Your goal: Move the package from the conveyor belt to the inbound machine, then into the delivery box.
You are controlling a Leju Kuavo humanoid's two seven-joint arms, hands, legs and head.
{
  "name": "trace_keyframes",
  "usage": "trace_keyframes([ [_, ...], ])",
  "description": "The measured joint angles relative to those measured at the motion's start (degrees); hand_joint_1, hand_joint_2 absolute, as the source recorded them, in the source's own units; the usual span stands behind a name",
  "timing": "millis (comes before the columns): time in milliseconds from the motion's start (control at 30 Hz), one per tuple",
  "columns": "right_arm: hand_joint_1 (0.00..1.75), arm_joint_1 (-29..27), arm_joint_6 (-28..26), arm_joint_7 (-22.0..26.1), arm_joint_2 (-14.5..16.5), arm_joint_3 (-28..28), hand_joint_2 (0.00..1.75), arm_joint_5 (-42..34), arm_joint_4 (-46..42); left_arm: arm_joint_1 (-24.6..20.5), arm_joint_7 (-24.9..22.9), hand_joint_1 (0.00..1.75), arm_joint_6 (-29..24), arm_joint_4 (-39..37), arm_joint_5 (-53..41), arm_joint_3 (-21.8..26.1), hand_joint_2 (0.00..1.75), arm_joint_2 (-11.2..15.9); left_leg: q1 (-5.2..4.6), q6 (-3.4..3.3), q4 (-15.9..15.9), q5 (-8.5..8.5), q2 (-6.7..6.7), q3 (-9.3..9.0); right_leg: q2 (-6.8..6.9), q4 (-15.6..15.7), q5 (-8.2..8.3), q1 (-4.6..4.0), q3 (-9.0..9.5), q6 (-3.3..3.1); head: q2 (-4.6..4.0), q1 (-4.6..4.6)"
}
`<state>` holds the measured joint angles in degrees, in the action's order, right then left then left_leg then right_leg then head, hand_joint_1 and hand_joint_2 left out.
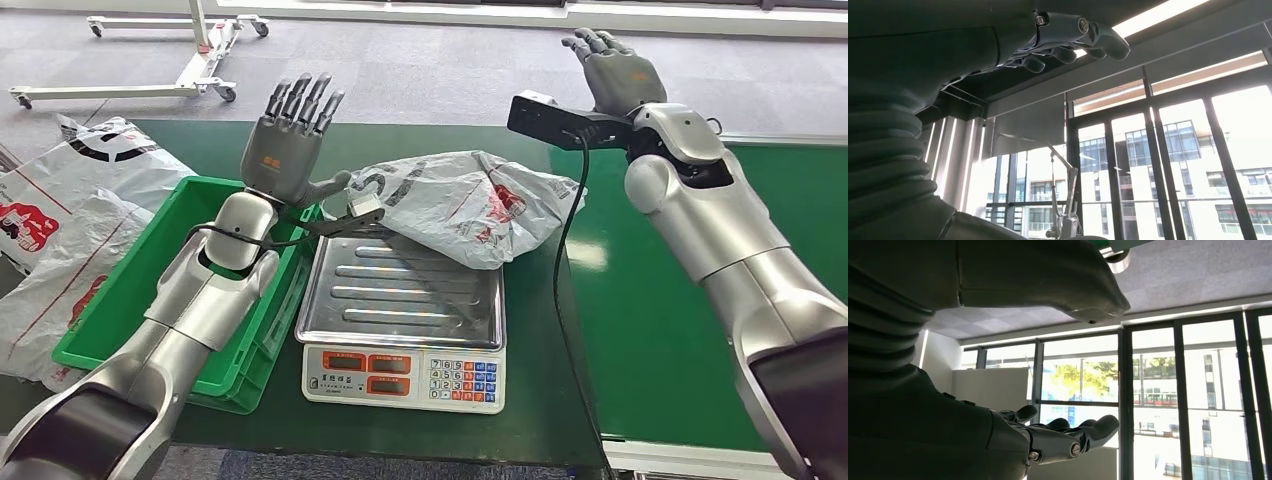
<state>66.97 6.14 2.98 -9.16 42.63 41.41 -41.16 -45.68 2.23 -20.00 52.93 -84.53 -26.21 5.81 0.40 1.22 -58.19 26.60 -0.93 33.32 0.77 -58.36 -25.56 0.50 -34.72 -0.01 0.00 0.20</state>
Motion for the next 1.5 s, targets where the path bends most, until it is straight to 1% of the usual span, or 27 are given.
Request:
trace_keyframes([
  [200, 0.00, -0.84, 0.00, 0.77, 0.15, 0.10, 1.75, -0.42, 0.00, -4.49, -0.19, 0.00, 0.05, -7.96, -0.43, -1.42, 1.75, -1.80, 0.00, 0.00, 0.00, 0.00, 0.00, 0.02, -0.01, -0.01, 0.00, 0.00, -0.01, 0.00, 0.00, 0.01],
  [333, 0.00, -1.64, -0.13, 1.17, 1.17, 0.38, 1.75, -0.31, -0.01, -8.39, 0.71, 0.00, 0.61, -14.63, -0.50, -3.04, 1.75, -3.03, 0.01, 0.01, 0.01, -0.01, 0.00, 0.02, -0.01, -0.01, 0.00, -0.01, -0.02, 0.00, 0.00, 0.01],
  [400, 0.00, -2.19, -0.14, 1.43, 1.64, 0.60, 1.75, -0.41, -0.17, -10.08, 2.53, 0.00, 2.75, -17.53, 1.11, -3.43, 1.75, -4.08, 0.01, 0.01, 0.01, -0.01, 0.03, 0.03, 0.00, -0.02, 0.00, -0.01, -0.02, 0.00, 0.00, 0.00],
  [467, 0.00, -2.86, 0.10, 1.96, 1.85, 0.84, 1.75, -0.91, -0.47, -11.81, 4.13, 0.00, 7.03, -20.29, 4.60, -3.49, 1.75, -5.45, 0.01, -0.02, 0.00, -0.04, 0.09, 0.07, 0.03, -0.02, 0.00, -0.01, -0.02, 0.00, 0.00, 0.00],
  [500, 0.00, -3.20, 0.36, 2.26, 1.91, 0.94, 1.75, -1.25, -0.61, -12.64, 3.90, 0.00, 8.57, -21.48, 5.54, -3.50, 1.75, -6.19, 0.01, -0.03, 0.00, -0.05, 0.11, 0.09, 0.05, -0.02, 0.00, -0.01, -0.02, 0.00, 0.00, 0.01],
  [533, 0.00, -3.53, 0.61, 2.48, 1.97, 1.04, 1.75, -1.53, -0.70, -13.41, 2.71, 0.00, 9.13, -22.43, 5.30, -3.61, 1.75, -6.94, 0.00, -0.03, 0.00, -0.06, 0.13, 0.11, 0.07, -0.01, 0.00, -0.01, -0.03, 0.00, 0.00, 0.02],
  [567, 0.00, -3.85, 0.80, 2.63, 2.10, 1.15, 1.75, -1.70, -0.78, -14.12, 0.44, 0.00, 8.20, -23.11, 3.57, -4.13, 1.75, -7.63, 0.00, -0.03, 0.00, -0.06, 0.15, 0.13, 0.08, -0.01, 0.00, 0.00, -0.03, 0.01, 0.00, 0.02],
  [600, 0.00, -4.16, 0.86, 2.71, 2.29, 1.29, 1.75, -1.67, -0.87, -14.82, -2.57, 0.00, 6.52, -23.68, 1.50, -5.29, 1.75, -8.28, 0.00, -0.04, -0.01, -0.06, 0.15, 0.15, 0.08, -0.01, 0.01, 0.01, -0.03, 0.01, 0.00, 0.02],
  [667, 0.00, -4.67, 0.80, 2.67, 2.82, 1.57, 1.75, -1.41, -1.10, -16.25, -8.45, 0.00, 3.00, -24.64, -1.13, -9.70, 1.75, -9.21, -0.01, -0.05, -0.01, -0.05, 0.15, 0.16, 0.08, -0.01, 0.01, 0.05, -0.04, 0.02, 0.00, 0.02],
  [733, 0.00, -4.98, 0.78, 2.49, 3.38, 1.85, 1.75, -1.26, -1.30, -17.25, -11.44, 0.00, 1.17, -25.56, -1.34, -14.99, 1.75, -9.67, -0.02, -0.05, 0.00, -0.05, 0.14, 0.15, 0.07, -0.01, 0.01, 0.06, -0.04, 0.02, 0.00, 0.01],
  [833, 0.00, -5.08, 0.65, 2.32, 3.95, 2.19, 1.75, -1.15, -1.38, -17.67, -13.67, 0.00, -0.60, -26.74, -1.37, -20.34, 1.75, -9.98, -0.03, -0.05, 0.00, -0.05, 0.14, 0.15, 0.07, -0.01, 0.01, 0.05, -0.05, 0.02, 0.00, 0.00],
  [967, 0.00, -5.19, 0.40, 2.38, 4.40, 2.35, 1.75, -0.70, -1.37, -18.43, -18.16, 0.00, -4.04, -28.33, -1.39, -27.08, 1.75, -9.90, -0.02, -0.04, 0.01, -0.07, 0.11, 0.14, 0.05, -0.02, 0.01, 0.03, -0.06, 0.02, 0.00, 0.00],
  [1067, 0.00, -5.32, 0.35, 2.48, 4.78, 2.60, 1.75, -0.48, -1.36, -18.66, -18.95, 0.00, -4.52, -29.37, -1.38, -30.99, 1.75, -9.84, -0.01, -0.03, 0.01, -0.12, 0.15, 0.15, 0.08, -0.04, 0.01, 0.01, -0.06, 0.01, 0.00, 0.00],
  [1200, 0.00, -5.39, 0.27, 2.57, 5.08, 2.93, 1.75, -0.27, -1.28, -18.68, -18.88, 0.00, -4.61, -30.49, -1.12, -33.91, 1.75, -9.84, -0.01, -0.04, 0.01, -0.13, 0.14, 0.16, 0.08, -0.04, 0.01, 0.02, -0.06, 0.01, 0.00, 0.00],
  [1267, 0.00, -5.48, 0.17, 2.72, 5.11, 3.04, 1.75, -0.36, -1.23, -18.55, -16.75, 0.00, -3.12, -31.11, 0.99, -33.98, 1.75, -9.98, -0.02, -0.04, 0.01, -0.13, 0.15, 0.16, 0.08, -0.04, 0.01, 0.02, -0.06, 0.01, 0.00, 0.00],
  [1333, 0.00, -5.74, 0.28, 2.92, 5.11, 3.13, 1.75, -0.63, -1.22, -18.04, -12.92, 0.00, 1.00, -31.57, 6.78, -31.95, 1.75, -10.50, -0.02, -0.04, 0.01, -0.13, 0.16, 0.16, 0.09, -0.04, 0.01, 0.03, -0.06, 0.02, 0.00, 0.01],
  [1433, 0.00, -6.42, 0.55, 3.19, 5.11, 3.21, 1.75, -1.17, -1.22, -17.04, -7.72, 0.00, 8.34, -31.98, 16.24, -25.95, 1.75, -11.51, -0.02, -0.04, 0.01, -0.13, 0.15, 0.17, 0.08, -0.04, 0.02, 0.03, -0.06, 0.02, 0.00, 0.01],
  [1500, 0.00, -6.94, 0.56, 3.25, 5.11, 3.23, 1.75, -1.34, -1.22, -16.72, -5.80, 0.00, 11.14, -32.13, 18.86, -22.35, 1.75, -11.97, -0.02, -0.04, 0.01, -0.13, 0.16, 0.17, 0.09, -0.04, 0.02, 0.03, -0.07, 0.02, 0.00, 0.00],
])
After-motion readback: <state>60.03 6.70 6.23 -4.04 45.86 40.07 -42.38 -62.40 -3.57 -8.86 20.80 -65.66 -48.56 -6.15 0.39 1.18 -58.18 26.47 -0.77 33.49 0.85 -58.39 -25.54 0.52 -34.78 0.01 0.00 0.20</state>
